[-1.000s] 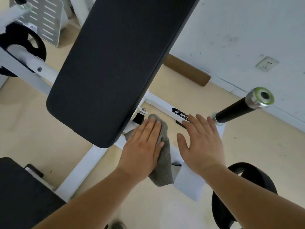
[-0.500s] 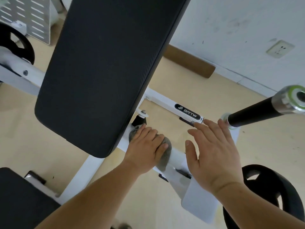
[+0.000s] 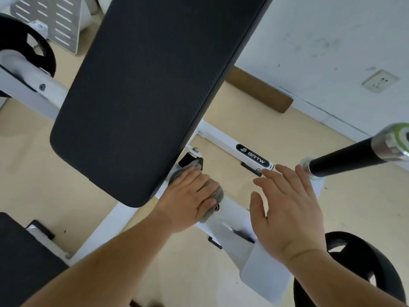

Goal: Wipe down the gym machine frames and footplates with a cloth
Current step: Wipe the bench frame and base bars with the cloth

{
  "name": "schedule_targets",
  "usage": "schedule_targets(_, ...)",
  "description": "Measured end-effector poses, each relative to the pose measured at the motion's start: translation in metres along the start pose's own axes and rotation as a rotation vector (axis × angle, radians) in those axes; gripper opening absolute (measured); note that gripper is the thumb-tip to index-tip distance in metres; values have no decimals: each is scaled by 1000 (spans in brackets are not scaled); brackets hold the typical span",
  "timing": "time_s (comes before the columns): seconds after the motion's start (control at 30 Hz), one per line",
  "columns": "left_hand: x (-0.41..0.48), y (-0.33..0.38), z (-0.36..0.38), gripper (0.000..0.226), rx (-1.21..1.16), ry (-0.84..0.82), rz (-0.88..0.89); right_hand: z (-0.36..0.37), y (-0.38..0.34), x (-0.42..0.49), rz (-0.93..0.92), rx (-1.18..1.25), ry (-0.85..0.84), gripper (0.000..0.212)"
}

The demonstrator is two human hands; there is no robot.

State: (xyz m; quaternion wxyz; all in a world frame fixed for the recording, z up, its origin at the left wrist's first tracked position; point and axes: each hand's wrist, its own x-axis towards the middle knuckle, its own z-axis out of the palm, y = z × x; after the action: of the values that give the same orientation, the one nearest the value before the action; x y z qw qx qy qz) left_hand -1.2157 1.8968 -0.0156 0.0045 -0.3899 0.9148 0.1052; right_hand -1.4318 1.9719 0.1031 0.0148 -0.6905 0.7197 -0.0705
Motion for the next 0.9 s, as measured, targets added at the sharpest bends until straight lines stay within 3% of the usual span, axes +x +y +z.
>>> schedule_targets(0.1, -1, 35, 1, 43, -73, 8, -208, 0, 1, 0, 3, -14, -24, 44)
schedule_targets(0.17, -3, 62, 7, 47, -166, -23, -255, 0, 2, -1, 3, -14, -18, 43)
schedule_targets(0.3, -11, 59, 4, 61, -242, -158, -17, 1, 2, -1, 0, -16, -13, 45)
schedule_targets(0.4, 4, 27, -6, 58, -149, -182, 115, 2, 3, -2, 0, -26, -10, 45)
schedule_targets(0.6, 59, 38, -21, 69, 64, -349, -167, 2, 1, 0, -4, -25, 7, 45)
schedule_targets(0.77, 2, 71, 9, 41, -241, 42, -98, 3, 2, 0, -13, -18, 16, 42)
schedule_targets(0.9, -33, 63, 23, 53, -294, 91, -47, 3, 3, -1, -12, -10, 20, 44)
